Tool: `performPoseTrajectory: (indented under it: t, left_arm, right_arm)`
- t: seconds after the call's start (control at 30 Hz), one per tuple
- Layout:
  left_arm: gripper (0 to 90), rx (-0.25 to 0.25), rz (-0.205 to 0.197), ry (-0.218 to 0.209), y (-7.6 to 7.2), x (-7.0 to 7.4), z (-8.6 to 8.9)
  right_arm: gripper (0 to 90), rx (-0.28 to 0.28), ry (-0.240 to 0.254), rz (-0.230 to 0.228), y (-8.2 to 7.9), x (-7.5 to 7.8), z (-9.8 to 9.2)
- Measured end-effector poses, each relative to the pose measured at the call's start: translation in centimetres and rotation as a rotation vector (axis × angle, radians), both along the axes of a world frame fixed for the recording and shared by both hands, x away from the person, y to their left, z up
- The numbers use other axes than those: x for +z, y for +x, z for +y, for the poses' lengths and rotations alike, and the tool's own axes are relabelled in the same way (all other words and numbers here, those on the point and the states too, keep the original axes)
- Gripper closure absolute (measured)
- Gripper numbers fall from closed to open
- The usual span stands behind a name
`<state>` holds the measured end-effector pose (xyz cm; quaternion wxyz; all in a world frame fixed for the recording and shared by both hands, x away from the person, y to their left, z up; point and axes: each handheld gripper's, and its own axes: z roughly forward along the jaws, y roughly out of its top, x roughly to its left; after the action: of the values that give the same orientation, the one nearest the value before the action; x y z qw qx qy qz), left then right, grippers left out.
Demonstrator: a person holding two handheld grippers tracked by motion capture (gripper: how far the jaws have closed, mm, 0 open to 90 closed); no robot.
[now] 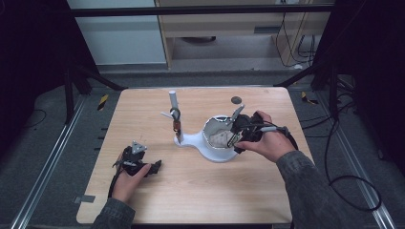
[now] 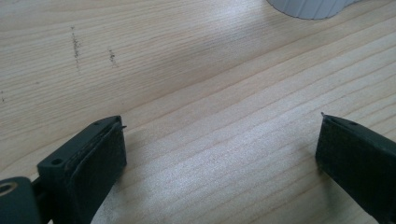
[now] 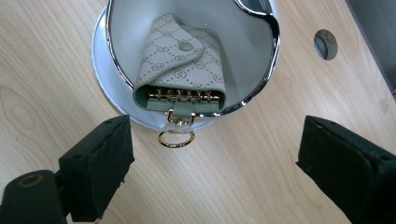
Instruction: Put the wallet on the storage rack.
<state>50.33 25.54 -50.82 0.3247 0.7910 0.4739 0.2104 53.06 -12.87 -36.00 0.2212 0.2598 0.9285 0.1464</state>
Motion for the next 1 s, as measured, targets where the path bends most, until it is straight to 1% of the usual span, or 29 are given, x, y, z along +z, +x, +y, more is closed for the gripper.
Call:
performPoseTrajectory:
  t: [0.2,0.3,0.57,0.63,0.77,0.87,0.93,1.0]
  left_arm:
    - [0.9,0.0,-0.001,0.0,0.0,0.0,0.0]
    - [0.9,0.0,-0.001,0.0,0.0,0.0,0.0]
    - [0.9,0.0,-0.001,0.0,0.0,0.0,-0.1]
    - [0.9,0.0,-0.001,0.0,0.0,0.0,-0.1]
    - [0.6,0.0,0.0,0.0,0.0,0.0,-0.1]
    - [0.4,0.0,0.0,0.0,0.0,0.0,-0.1]
    - [0.3,0.0,0.0,0.0,0.0,0.0,-0.1]
    - [0.2,0.0,0.001,0.0,0.0,0.0,-0.1]
  right_arm:
    - [8.2,-0.029,0.029,-0.007,-0.4,-0.5,-1.2]
    - [8.1,-0.045,0.056,-0.011,-0.6,-0.7,-1.9]
    - [7.4,-0.107,0.106,-0.047,-0.9,-1.6,-4.0]
    - [7.4,-0.127,0.12,-0.062,-1.0,-1.9,-4.5]
    - [7.7,-0.164,0.144,-0.079,-1.1,-2.7,-5.5]
    - [7.7,-0.185,0.16,-0.082,-1.2,-3.6,-6.1]
    - [7.7,-0.202,0.182,-0.077,-1.4,-4.2,-6.5]
    - [7.6,-0.212,0.187,-0.078,-1.6,-4.9,-6.9]
